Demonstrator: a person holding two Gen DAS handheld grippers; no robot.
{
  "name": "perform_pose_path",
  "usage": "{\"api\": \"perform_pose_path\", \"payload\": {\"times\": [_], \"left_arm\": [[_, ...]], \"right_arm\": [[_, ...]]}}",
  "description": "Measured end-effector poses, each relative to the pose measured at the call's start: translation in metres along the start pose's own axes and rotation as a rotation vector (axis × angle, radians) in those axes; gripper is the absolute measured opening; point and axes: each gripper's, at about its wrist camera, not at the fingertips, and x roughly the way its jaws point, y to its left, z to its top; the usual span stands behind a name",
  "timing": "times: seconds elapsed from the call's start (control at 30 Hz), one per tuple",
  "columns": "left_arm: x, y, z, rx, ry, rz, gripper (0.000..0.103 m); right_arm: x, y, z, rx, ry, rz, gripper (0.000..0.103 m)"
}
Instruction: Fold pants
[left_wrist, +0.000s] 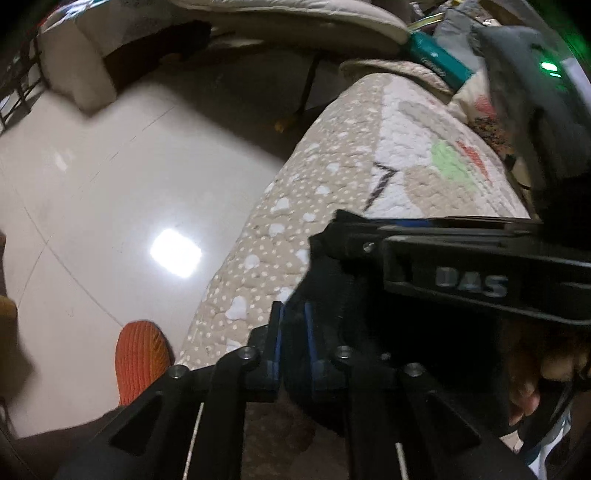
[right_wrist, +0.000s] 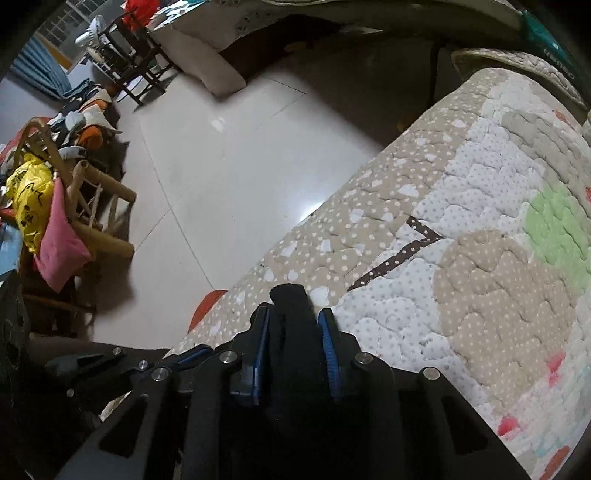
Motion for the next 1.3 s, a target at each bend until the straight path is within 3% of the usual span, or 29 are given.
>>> {"api": "perform_pose_path", "payload": {"times": [0.07,0.13,0.3,0.43,0.57,0.67,0.93,1.03,1.1,1.13,1.17,1.3], "left_arm": [[-0.002,0.012,0.003,-0.063,0.007,-0.018,0.035],[-0.005,0.026,0.007,-0.134,0.011,-0.062,0.045],[-0.015,0.055,0.012,-0.273,-0.012,-0.086,0.046],[-0.022,0.041,0.002,-0.216,-0.026,-0.117,0.046],[-0.022,0.016,-0.013,-0.130,-0.031,-0.136,0.050],[-0.018,0.005,-0.017,-0.088,-0.042,-0.120,0.053],[0.005,-0.002,-0.022,-0.096,-0.031,-0.078,0.061],[0.006,-0.008,-0.022,-0.078,-0.037,-0.076,0.057],[0.004,-0.012,-0.020,-0.049,-0.028,-0.108,0.035],[0.003,-0.014,-0.019,-0.038,-0.026,-0.110,0.027],[0.001,-0.016,-0.018,-0.030,-0.028,-0.116,0.021],[-0.008,-0.013,-0.012,-0.089,0.005,-0.220,0.019]], "right_arm": [[-0.005,-0.001,0.000,0.015,-0.025,0.008,0.044],[-0.013,-0.001,-0.001,0.036,-0.049,-0.008,0.053],[-0.070,-0.015,-0.018,0.099,-0.184,-0.043,0.057],[-0.098,-0.024,-0.051,0.122,-0.218,-0.098,0.059],[-0.090,-0.025,-0.069,0.109,-0.160,-0.144,0.059],[-0.082,-0.024,-0.060,0.092,-0.141,-0.118,0.059],[-0.027,-0.002,-0.013,0.006,-0.025,-0.089,0.063],[-0.008,0.005,-0.003,-0.032,0.010,-0.102,0.063],[-0.001,0.011,-0.002,-0.073,0.018,-0.122,0.061],[0.000,0.014,-0.003,-0.089,0.012,-0.123,0.038],[0.001,0.015,-0.004,-0.085,0.022,-0.108,0.033],[-0.012,0.011,-0.008,-0.056,-0.005,-0.089,0.028]]}}
